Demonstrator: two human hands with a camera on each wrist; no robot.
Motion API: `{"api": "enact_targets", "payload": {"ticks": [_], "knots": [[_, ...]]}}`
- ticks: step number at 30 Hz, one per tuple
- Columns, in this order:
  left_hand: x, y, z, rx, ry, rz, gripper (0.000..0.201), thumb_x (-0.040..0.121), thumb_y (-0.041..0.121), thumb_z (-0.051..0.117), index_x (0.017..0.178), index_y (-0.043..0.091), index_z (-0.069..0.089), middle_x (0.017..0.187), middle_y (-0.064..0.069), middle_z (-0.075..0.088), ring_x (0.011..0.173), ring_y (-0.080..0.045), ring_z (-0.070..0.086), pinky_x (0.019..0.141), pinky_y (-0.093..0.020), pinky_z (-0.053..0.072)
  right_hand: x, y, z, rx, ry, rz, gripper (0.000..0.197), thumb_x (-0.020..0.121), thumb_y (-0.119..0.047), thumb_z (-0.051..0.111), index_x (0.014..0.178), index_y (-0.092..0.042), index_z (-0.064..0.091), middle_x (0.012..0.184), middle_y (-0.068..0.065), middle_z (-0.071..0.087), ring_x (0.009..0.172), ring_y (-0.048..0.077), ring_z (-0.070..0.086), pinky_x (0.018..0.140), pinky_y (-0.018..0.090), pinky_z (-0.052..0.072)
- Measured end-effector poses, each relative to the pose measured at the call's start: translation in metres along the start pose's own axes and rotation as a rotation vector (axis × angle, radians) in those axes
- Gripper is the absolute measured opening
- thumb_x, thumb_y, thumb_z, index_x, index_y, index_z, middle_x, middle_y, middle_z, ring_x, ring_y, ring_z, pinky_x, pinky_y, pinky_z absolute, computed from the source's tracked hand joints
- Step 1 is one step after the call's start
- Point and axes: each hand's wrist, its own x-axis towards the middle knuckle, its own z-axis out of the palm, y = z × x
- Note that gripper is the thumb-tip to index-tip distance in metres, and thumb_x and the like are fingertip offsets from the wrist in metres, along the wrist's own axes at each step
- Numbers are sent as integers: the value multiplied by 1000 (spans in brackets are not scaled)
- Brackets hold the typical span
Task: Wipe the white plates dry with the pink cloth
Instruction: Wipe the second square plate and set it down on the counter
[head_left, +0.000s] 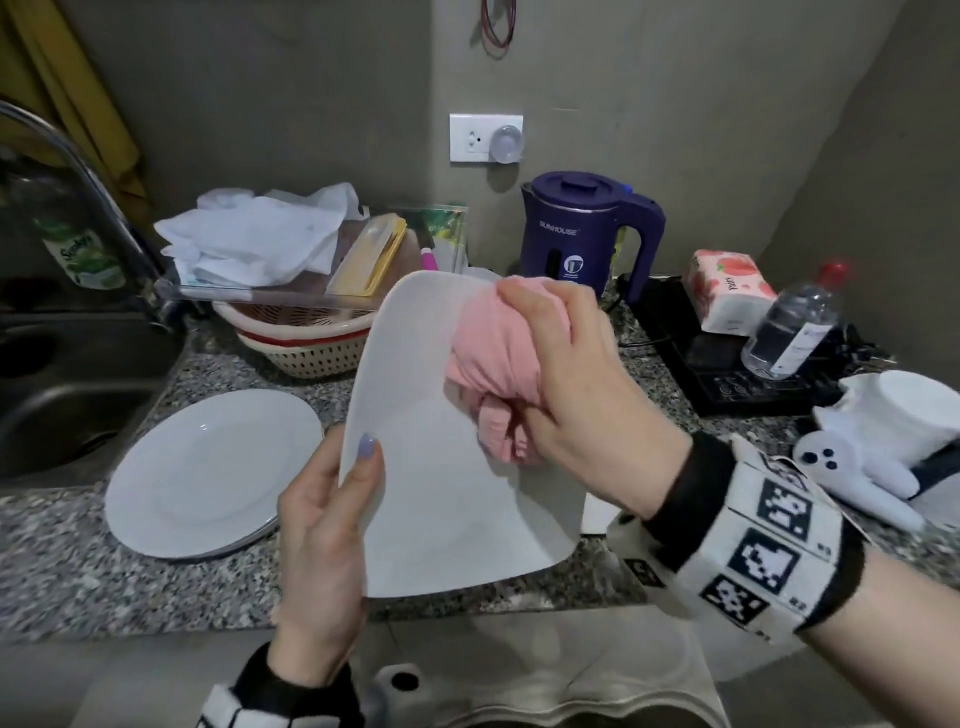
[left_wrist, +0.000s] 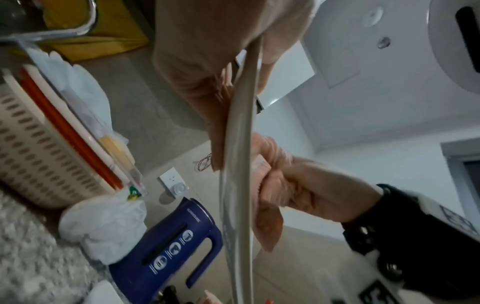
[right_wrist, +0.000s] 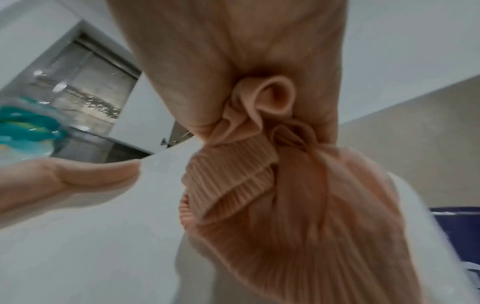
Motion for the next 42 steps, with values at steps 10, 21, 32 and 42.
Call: {"api": "enact_targets", "payload": {"ticks": [10,21,32,42], "knots": [[-2,1,6,-99,29,-35,42,76,37,65,112,16,71,107,-9,74,93,-20,70,77,-31,58,16,-16,4,135,-105,-143,75,72,-22,45,145,-9,31,145,21,29,138,34,27,109,49,34],[-3,15,7,-147,86,-32,35,96,27,42,119,14,65,117,-4,71,108,-23,68,88,-39,55,13,28,-9,35,113,-9,75,63,-22,46,138,-21,37,137,10,39,125,25,40,106,47,35],[5,23,13,191,-143,-114,42,95,34,37,128,19,57,115,12,71,108,-6,66,85,-17,53,-20,47,-21,672,279,253,77,53,-5,70,122,-14,37,116,-2,48,99,-2,54,82,15,47],[8,15,24,61,47,3,39,103,31,31,134,21,52,129,9,64,121,-10,59,99,-26,48,-16,38,-11,474,144,228,75,70,-5,67,129,-40,36,130,6,40,119,18,48,96,24,44]]}}
